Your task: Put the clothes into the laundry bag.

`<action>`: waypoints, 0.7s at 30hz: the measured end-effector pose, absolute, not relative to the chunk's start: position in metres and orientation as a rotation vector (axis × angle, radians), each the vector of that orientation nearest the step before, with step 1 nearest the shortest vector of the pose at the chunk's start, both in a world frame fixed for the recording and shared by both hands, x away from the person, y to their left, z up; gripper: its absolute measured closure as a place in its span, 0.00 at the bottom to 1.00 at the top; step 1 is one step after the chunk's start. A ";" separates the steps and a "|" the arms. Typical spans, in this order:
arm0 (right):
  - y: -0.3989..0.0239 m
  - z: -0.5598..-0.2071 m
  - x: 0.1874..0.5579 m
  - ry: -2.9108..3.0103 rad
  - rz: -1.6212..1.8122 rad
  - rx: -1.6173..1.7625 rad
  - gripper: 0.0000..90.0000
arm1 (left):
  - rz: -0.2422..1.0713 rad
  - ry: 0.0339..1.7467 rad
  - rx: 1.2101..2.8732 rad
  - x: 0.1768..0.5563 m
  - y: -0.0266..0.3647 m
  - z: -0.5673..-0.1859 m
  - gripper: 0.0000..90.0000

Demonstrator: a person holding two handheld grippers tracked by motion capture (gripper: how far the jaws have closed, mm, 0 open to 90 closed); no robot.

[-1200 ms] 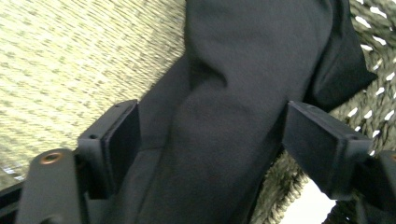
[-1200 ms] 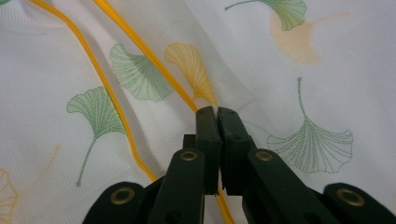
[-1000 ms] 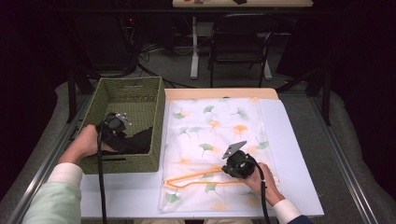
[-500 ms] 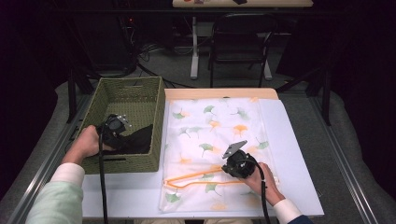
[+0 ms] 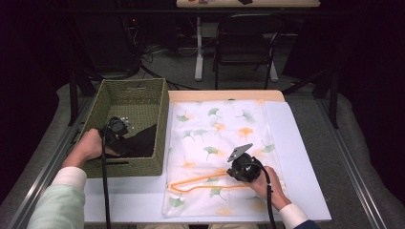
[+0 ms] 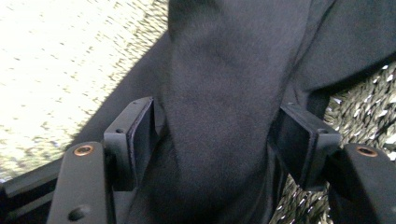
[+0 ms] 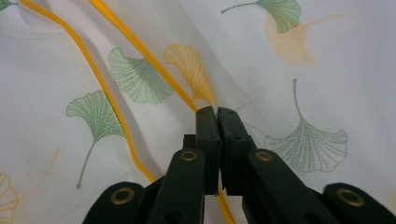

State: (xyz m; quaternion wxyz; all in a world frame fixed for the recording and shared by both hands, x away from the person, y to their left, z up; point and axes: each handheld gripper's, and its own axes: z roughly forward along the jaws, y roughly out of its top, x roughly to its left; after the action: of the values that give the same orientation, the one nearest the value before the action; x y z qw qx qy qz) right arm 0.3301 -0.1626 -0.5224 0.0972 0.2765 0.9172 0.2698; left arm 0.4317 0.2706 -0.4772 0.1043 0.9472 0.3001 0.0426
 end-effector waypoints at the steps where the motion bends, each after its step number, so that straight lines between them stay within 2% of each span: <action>1: -0.162 -0.522 0.330 2.717 0.797 0.818 0.98 | 0.108 0.888 2.792 0.433 0.270 -0.478 0.41; 3: -0.162 -0.522 0.330 2.718 0.796 0.819 0.98 | 0.098 0.863 2.811 0.434 0.269 -0.480 0.45; 6: -0.162 -0.522 0.330 2.720 0.795 0.817 0.98 | 0.079 0.808 2.832 0.433 0.267 -0.479 0.64; 10: -0.162 -0.522 0.329 2.714 0.796 0.824 0.98 | 0.166 0.785 2.800 0.430 0.271 -0.473 0.71; 13: -0.163 -0.522 0.330 2.713 0.799 0.817 0.98 | 0.176 0.831 2.747 0.431 0.276 -0.472 0.71; 15: -0.163 -0.522 0.330 2.717 0.795 0.818 0.98 | 0.137 0.853 2.750 0.432 0.275 -0.477 0.69; 19: -0.162 -0.522 0.329 2.715 0.793 0.824 0.98 | 0.124 0.862 2.791 0.436 0.270 -0.481 0.51; 21: -0.162 -0.522 0.330 2.715 0.794 0.818 0.98 | 0.099 0.859 2.811 0.438 0.267 -0.485 0.48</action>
State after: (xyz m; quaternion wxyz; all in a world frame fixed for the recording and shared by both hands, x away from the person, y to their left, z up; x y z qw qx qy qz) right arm 0.3298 -0.1619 -0.5222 0.0982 0.2765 0.9176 0.2682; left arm 0.4376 0.2675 -0.4846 0.0999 0.9511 0.2905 0.0335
